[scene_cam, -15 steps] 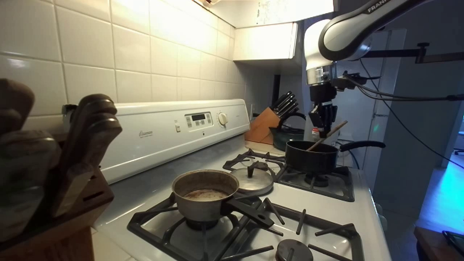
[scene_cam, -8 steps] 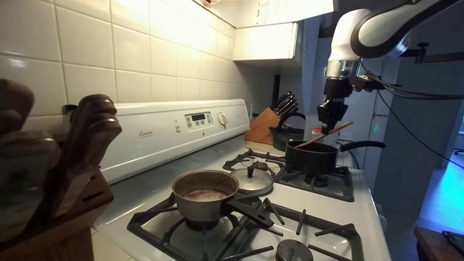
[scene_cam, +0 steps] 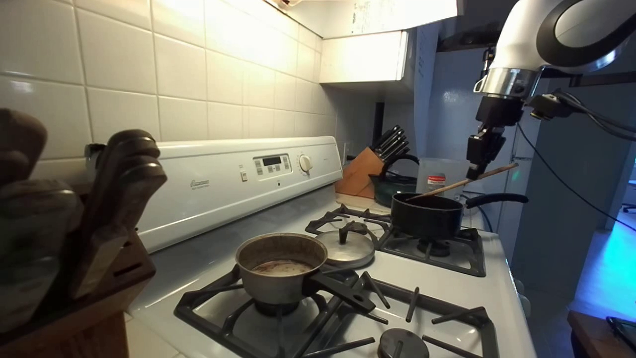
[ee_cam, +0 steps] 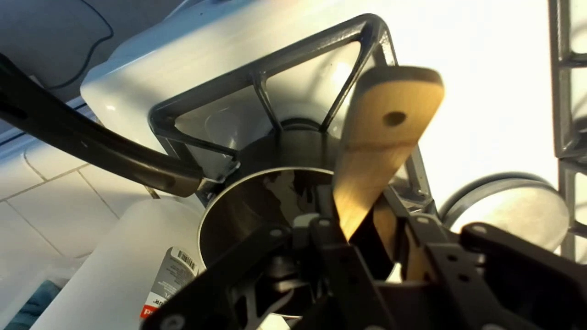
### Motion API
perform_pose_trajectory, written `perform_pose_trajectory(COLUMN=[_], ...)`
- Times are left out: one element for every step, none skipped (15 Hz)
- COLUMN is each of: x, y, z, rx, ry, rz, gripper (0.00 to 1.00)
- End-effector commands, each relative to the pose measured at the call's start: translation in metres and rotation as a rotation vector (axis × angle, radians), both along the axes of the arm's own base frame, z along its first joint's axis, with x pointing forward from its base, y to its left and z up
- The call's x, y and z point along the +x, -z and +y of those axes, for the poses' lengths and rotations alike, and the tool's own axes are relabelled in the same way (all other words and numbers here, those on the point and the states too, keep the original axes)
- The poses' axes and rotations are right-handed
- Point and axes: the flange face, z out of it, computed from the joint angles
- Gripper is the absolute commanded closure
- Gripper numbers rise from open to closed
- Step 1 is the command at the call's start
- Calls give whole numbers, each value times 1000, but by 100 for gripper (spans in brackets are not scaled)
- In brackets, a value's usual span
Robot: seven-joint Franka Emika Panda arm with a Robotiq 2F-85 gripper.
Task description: Pick up the wooden spoon, then move it around in the pot and then place it on the counter
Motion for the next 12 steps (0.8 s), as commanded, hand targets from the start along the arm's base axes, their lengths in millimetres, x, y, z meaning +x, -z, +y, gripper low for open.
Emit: perform_pose_trajectory(x=[-29, -34, -37, -40, -43, -46, -50, -54, -57, -59, -44, -46], y=[-8, -12, -15, -18, -20, -22, -28, -32, -34, -35, -57, -59], z=[11, 13, 16, 20, 26, 32, 42, 52, 61, 72, 78, 92], rx=[-51, -46, -42, -46, -48, -54, -58, -63, -73, -75, -68, -62], ry=[-44, -47, -52, -65, -86, -114, -152, -199, -240, -288, -337, -386], rz=[-70, -108, -136, -162, -185, -203, -236, -269, -288, -304, -314, -329], gripper=[93, 93, 93, 93, 93, 93, 93, 93, 93, 93, 93, 93])
